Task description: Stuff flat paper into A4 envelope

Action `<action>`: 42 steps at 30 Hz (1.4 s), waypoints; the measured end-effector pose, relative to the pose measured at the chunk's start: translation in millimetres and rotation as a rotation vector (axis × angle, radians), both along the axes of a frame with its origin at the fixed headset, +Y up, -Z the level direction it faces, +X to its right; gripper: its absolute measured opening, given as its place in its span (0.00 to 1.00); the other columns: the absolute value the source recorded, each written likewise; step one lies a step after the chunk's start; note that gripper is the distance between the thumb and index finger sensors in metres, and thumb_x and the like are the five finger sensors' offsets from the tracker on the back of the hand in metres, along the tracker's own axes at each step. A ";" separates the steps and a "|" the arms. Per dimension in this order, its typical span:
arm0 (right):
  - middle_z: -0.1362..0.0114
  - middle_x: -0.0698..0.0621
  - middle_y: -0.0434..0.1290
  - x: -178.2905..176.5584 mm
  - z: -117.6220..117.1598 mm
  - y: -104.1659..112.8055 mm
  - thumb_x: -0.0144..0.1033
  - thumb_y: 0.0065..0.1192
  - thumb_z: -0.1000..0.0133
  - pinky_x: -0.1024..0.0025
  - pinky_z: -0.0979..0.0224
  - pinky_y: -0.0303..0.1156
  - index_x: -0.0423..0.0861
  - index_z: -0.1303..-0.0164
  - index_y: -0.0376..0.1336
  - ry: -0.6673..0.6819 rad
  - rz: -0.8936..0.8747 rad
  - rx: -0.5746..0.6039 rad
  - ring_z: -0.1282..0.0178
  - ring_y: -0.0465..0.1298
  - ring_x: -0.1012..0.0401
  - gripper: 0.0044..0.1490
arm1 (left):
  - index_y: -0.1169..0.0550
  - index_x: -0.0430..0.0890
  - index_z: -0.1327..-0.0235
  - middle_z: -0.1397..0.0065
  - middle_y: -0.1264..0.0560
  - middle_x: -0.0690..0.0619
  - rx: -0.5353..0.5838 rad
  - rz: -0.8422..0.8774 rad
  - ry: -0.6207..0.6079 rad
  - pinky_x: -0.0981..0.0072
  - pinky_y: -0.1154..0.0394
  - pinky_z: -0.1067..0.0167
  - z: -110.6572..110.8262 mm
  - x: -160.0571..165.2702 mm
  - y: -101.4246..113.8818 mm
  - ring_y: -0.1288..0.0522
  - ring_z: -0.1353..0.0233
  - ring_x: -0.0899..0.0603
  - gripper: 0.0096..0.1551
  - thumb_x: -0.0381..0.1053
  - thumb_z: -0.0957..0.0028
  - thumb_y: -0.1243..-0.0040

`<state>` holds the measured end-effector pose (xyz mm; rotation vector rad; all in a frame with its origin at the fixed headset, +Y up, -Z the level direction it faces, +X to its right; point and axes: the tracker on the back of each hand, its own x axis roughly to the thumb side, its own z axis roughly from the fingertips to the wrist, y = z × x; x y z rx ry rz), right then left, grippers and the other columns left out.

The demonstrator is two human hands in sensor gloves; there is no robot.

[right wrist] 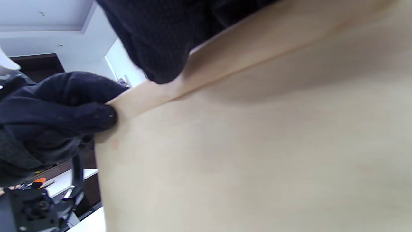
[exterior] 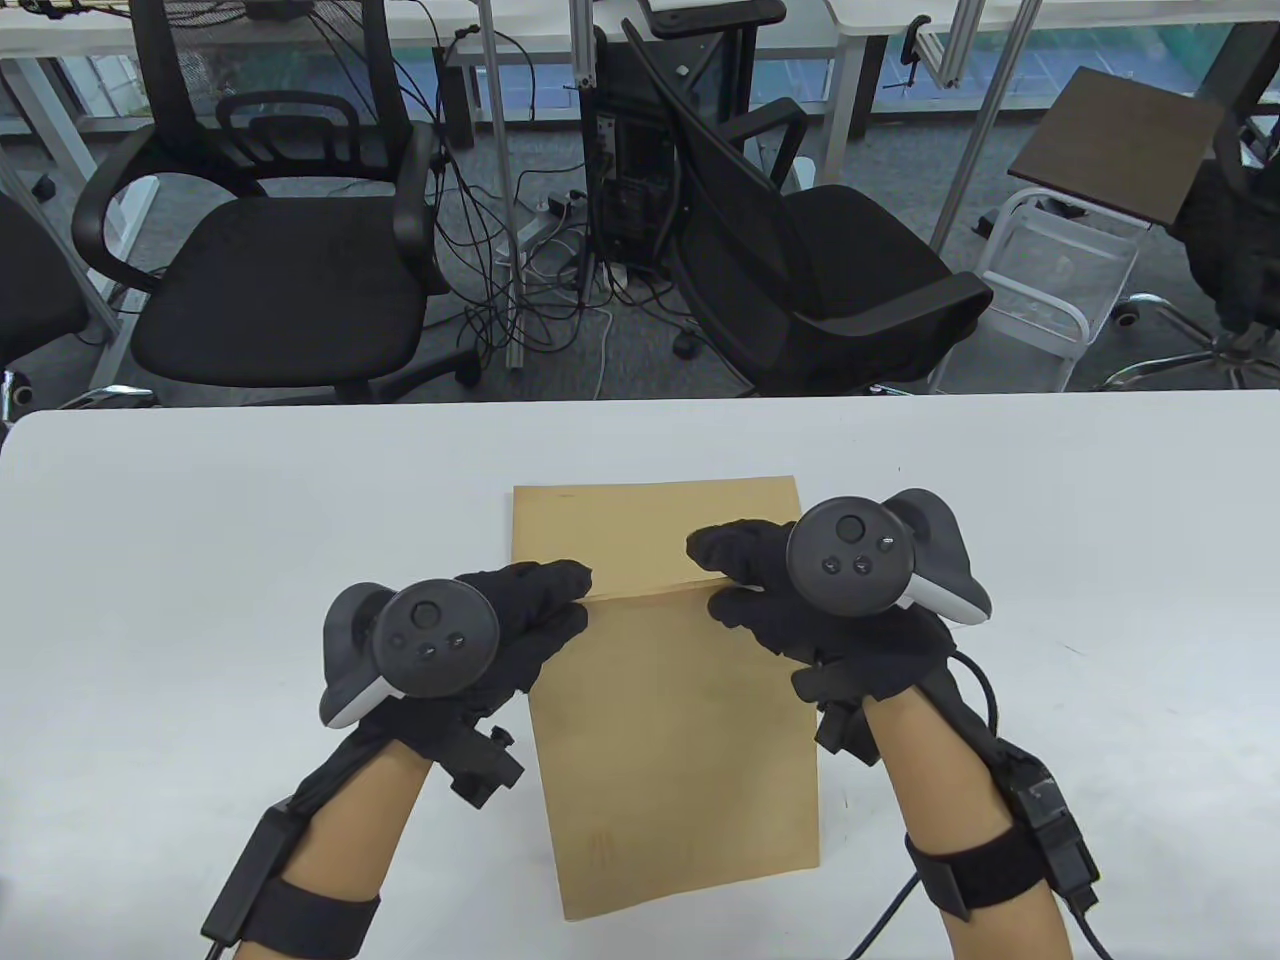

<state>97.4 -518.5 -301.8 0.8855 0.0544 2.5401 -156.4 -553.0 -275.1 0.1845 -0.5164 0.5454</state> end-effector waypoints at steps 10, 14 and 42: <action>0.31 0.31 0.75 -20.5 -4.9 0.2 0.32 0.66 0.41 0.25 0.33 0.57 0.35 0.33 0.71 -0.012 0.125 -0.027 0.41 0.78 0.34 0.28 | 0.20 0.46 0.43 0.48 0.16 0.48 0.090 0.020 0.008 0.50 0.22 0.46 8.2 -2.5 2.0 0.15 0.54 0.44 0.24 0.51 0.51 0.36; 0.32 0.31 0.75 24.5 -10.8 1.4 0.31 0.68 0.42 0.25 0.33 0.57 0.35 0.34 0.71 -0.103 0.033 -0.098 0.41 0.77 0.34 0.27 | 0.20 0.46 0.43 0.48 0.16 0.48 0.084 0.063 0.003 0.50 0.22 0.46 10.3 -12.3 2.7 0.15 0.53 0.44 0.24 0.51 0.51 0.36; 0.37 0.32 0.77 20.6 30.5 22.8 0.27 0.66 0.43 0.29 0.31 0.59 0.34 0.33 0.69 0.181 -0.414 -0.063 0.46 0.81 0.39 0.27 | 0.18 0.46 0.39 0.31 0.23 0.37 -0.133 -0.192 0.135 0.54 0.19 0.52 27.0 56.9 61.6 0.13 0.54 0.45 0.33 0.57 0.58 0.27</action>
